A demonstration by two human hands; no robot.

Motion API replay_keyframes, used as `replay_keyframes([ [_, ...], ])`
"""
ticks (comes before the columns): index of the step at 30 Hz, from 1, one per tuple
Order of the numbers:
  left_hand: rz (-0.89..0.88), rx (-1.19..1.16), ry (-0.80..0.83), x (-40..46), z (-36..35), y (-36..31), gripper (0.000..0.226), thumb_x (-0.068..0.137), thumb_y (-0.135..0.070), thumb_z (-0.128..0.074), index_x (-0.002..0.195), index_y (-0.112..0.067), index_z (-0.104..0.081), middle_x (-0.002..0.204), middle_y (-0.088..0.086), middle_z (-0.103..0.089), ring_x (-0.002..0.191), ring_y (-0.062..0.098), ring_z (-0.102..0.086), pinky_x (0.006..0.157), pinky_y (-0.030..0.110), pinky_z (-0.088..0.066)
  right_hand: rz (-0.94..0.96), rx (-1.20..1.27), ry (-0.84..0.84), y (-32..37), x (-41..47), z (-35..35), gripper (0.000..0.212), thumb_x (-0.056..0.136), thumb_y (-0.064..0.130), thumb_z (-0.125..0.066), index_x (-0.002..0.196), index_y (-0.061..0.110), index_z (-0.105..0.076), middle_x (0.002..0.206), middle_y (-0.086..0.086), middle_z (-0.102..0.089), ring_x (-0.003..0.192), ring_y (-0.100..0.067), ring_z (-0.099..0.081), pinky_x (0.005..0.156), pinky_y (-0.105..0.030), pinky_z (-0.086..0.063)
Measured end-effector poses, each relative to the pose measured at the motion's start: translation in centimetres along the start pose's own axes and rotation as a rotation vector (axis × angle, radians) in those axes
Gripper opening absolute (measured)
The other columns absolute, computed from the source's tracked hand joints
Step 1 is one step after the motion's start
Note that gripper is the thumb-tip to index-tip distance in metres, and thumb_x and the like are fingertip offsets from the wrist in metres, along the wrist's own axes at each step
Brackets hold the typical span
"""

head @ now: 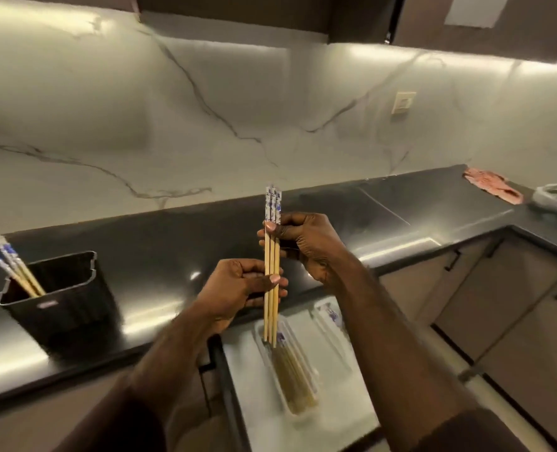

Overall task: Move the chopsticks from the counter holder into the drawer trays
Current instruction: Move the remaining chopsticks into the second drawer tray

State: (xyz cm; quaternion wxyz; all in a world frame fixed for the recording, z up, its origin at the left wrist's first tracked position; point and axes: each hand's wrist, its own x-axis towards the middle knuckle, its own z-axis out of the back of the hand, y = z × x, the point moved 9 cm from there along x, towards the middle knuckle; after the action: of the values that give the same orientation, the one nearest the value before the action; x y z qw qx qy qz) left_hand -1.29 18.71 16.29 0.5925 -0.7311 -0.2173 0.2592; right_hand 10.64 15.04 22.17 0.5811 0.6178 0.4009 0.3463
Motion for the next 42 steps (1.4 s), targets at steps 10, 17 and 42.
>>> replay_keyframes([
  [10, -0.055, 0.116, 0.052, 3.4, -18.1, 4.6, 0.018, 0.081, -0.001, -0.071, 0.099, 0.001, -0.071, 0.09, 0.019, -0.075, 0.084, 0.029, -0.074, 0.072, 0.031, -0.06, 0.011, -0.042, -0.094, -0.6, -7.6, 17.8, 0.016, 0.089, 0.004, -0.067, 0.104, 0.005, -0.071, 0.094, -0.013, -0.076, 0.086, -0.024, -0.074, 0.085, -0.038, -0.06],
  [17, 0.018, 0.065, 0.025, 6.8, -22.6, 9.5, 0.016, 0.082, -0.002, -0.068, 0.098, 0.0, -0.07, 0.091, 0.016, -0.076, 0.085, 0.028, -0.075, 0.073, 0.035, -0.061, -0.065, -0.057, -0.155, -4.8, -7.2, 23.3, 0.026, 0.088, 0.004, -0.068, 0.114, -0.004, -0.067, 0.101, -0.022, -0.072, 0.087, -0.028, -0.069, 0.092, -0.049, -0.056],
  [42, 0.43, -0.407, -0.459, 15.8, -22.8, 27.0, 0.023, 0.089, 0.012, -0.05, 0.104, 0.007, -0.067, 0.101, 0.028, -0.07, 0.096, 0.039, -0.067, 0.085, 0.044, -0.055, -0.474, -0.611, 0.333, -22.4, 5.1, 28.0, 0.029, 0.092, 0.002, -0.06, 0.12, 0.009, -0.069, 0.114, -0.005, -0.069, 0.093, -0.013, -0.066, 0.081, -0.027, -0.058],
])
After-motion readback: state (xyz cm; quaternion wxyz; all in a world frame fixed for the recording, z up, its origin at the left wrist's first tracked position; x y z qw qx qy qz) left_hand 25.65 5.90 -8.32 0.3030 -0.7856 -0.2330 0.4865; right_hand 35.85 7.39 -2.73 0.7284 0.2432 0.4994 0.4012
